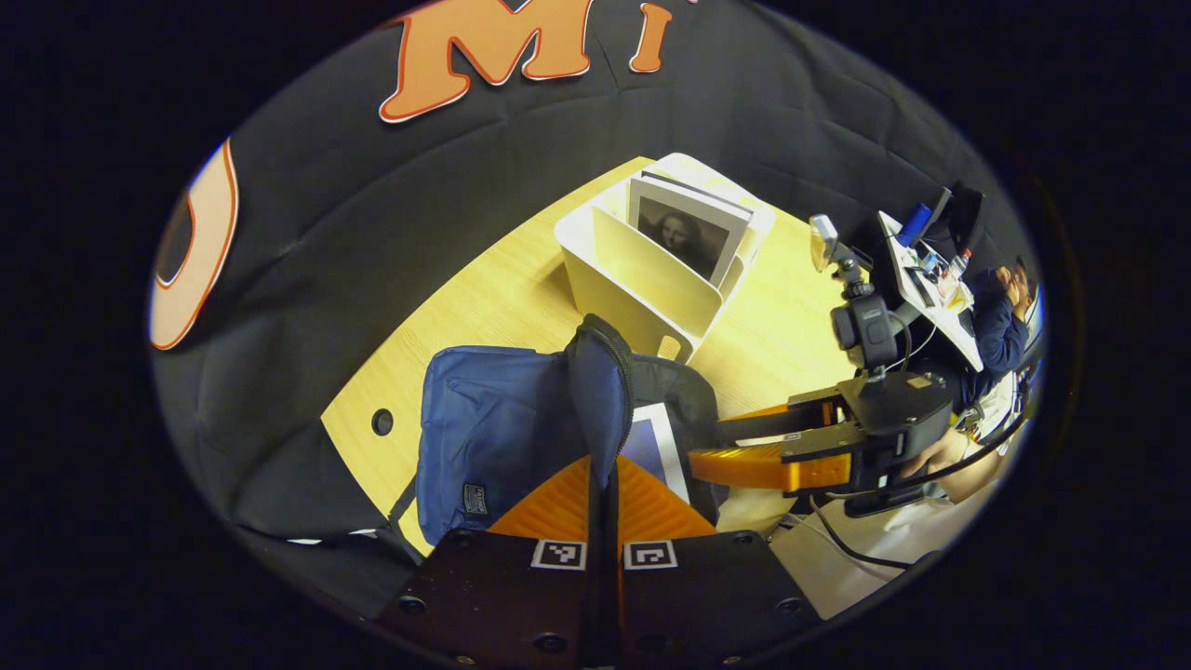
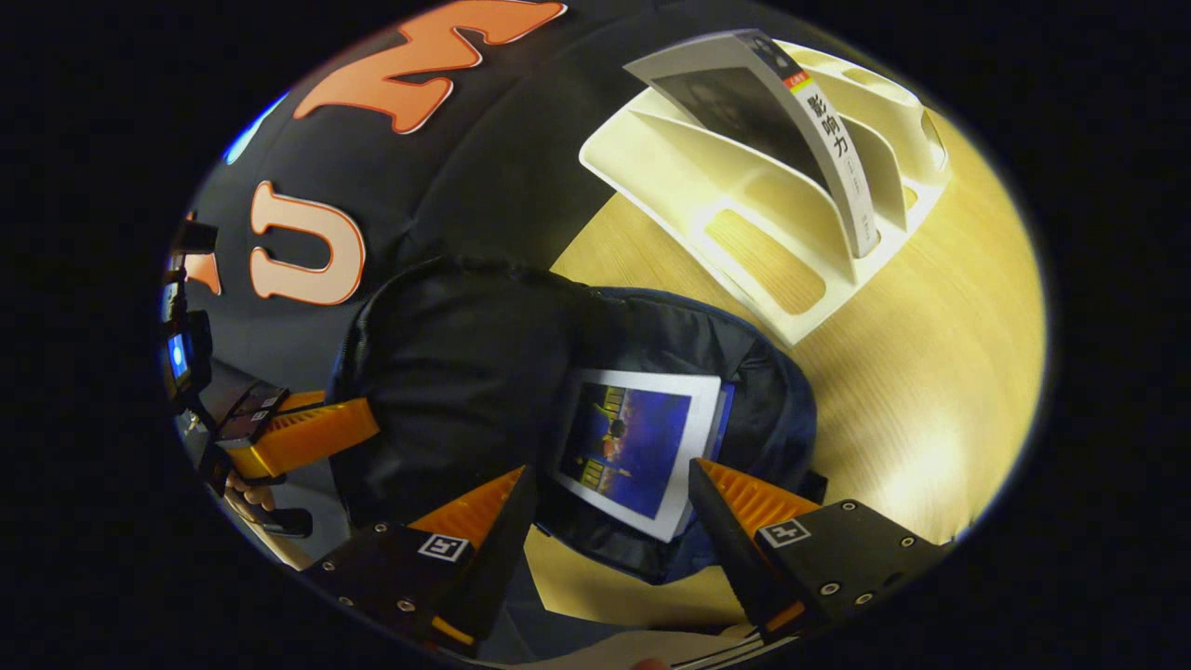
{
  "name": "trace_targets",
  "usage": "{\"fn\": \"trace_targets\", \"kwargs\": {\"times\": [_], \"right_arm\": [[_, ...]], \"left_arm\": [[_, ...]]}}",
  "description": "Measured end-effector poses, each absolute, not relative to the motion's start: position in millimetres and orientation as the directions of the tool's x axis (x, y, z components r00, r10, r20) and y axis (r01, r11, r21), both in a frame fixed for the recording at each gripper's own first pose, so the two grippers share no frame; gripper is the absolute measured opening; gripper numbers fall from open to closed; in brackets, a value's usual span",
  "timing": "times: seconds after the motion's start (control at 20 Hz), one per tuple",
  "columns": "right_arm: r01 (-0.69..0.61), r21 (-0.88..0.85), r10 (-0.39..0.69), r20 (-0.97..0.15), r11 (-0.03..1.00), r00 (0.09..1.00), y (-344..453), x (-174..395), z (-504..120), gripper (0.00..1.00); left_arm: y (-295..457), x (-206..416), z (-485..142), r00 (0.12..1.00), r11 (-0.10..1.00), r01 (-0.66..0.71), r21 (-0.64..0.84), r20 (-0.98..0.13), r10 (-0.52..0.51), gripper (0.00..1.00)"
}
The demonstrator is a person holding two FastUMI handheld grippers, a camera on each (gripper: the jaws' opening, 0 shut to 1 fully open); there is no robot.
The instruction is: Open the schoolbag, grab two books from the bookshelf and put them into the schoolbag.
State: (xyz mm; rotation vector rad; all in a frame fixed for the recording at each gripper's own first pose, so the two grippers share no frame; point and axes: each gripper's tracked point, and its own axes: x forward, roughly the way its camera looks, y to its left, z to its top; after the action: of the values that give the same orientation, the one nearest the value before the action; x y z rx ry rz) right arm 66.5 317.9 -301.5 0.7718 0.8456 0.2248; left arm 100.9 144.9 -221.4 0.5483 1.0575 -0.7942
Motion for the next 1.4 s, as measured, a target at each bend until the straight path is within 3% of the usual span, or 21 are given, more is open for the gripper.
{"fn": "trace_targets", "kwargs": {"times": [0.3, 0.6, 0.95, 1.4], "right_arm": [[0.035, 0.377, 0.228, -0.628, 0.925, 0.744, 213, 66, -246, 0.97], [0.028, 0.131, 0.058, -0.609, 0.991, 0.791, 129, 104, -160, 0.97], [-0.062, 0.073, 0.096, -0.726, 0.995, 0.681, 128, 182, -131, 0.97], [-0.07, -0.028, 0.004, -0.909, 0.997, 0.416, 109, 248, -205, 0.97]], "left_arm": [[139, 98, -227, 0.254, 0.59, 0.807, 0.02, -0.914, -0.316, 0.01], [138, 97, -233, 0.244, 0.587, 0.809, 0.008, -0.914, -0.324, 0.0], [141, 96, -238, 0.236, 0.589, 0.808, -0.004, -0.914, -0.329, 0.01], [151, 100, -244, 0.233, 0.602, 0.798, -0.016, -0.914, -0.333, 0.0]]}}
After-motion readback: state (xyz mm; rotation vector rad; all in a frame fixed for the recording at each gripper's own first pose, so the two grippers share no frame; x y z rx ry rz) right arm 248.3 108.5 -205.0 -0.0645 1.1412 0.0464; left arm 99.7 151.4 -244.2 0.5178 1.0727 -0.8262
